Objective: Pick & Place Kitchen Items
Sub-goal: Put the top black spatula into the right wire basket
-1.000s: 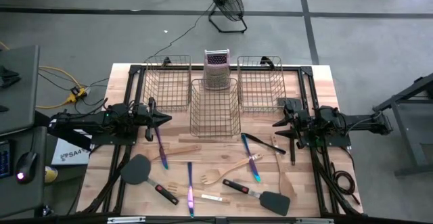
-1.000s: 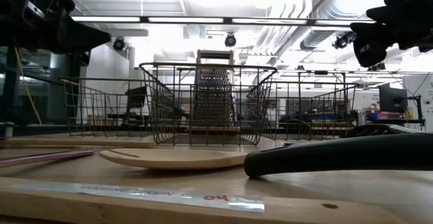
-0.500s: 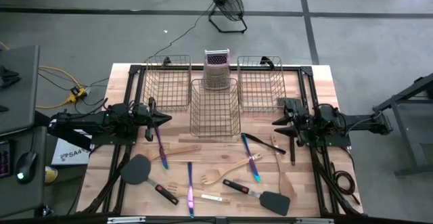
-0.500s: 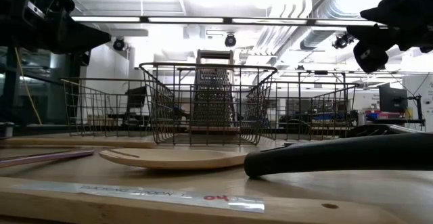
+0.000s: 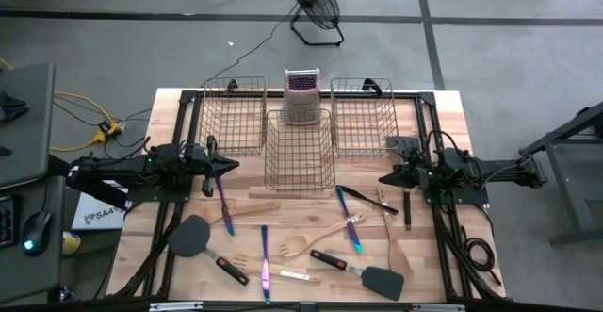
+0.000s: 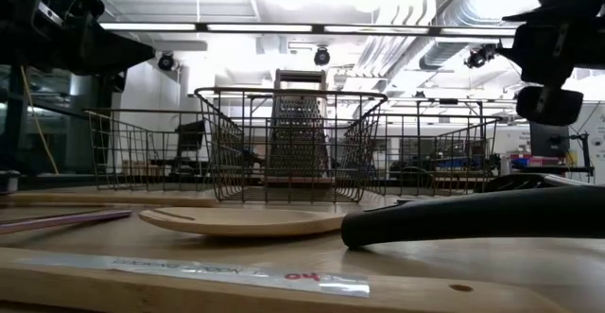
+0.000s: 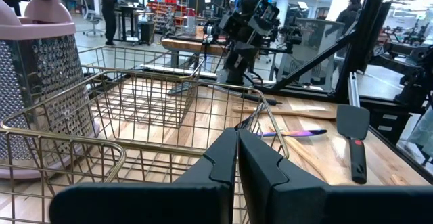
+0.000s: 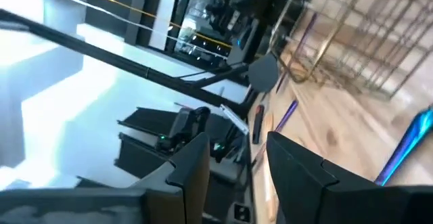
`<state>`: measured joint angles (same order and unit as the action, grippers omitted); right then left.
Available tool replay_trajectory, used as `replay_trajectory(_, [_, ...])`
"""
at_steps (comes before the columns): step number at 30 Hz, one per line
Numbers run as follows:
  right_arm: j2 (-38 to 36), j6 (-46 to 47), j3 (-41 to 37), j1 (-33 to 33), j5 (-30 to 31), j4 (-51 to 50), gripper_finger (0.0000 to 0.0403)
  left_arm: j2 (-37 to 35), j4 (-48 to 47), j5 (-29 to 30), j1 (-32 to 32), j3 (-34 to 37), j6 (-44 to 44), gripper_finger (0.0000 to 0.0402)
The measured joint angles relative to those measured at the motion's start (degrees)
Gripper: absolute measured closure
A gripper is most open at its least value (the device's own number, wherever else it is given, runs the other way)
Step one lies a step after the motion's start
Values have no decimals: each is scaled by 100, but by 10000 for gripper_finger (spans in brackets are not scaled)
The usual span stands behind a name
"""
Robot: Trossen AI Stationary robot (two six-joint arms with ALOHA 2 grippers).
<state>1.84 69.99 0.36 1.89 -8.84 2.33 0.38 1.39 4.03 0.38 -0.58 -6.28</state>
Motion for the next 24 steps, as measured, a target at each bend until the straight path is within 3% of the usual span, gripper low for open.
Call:
replay_trajectory(4, [276, 456, 112, -2, 333, -377, 262, 1, 0, -1, -1, 0, 1, 387])
replay_trajectory(12, [850, 984, 1003, -2, 1325, -2480, 262, 2, 0, 0, 0, 0, 0, 387])
replay_trajectory(24, [1968, 1908, 2061, -2, 1143, -4070, 262, 0, 0, 0, 0, 0, 2, 387])
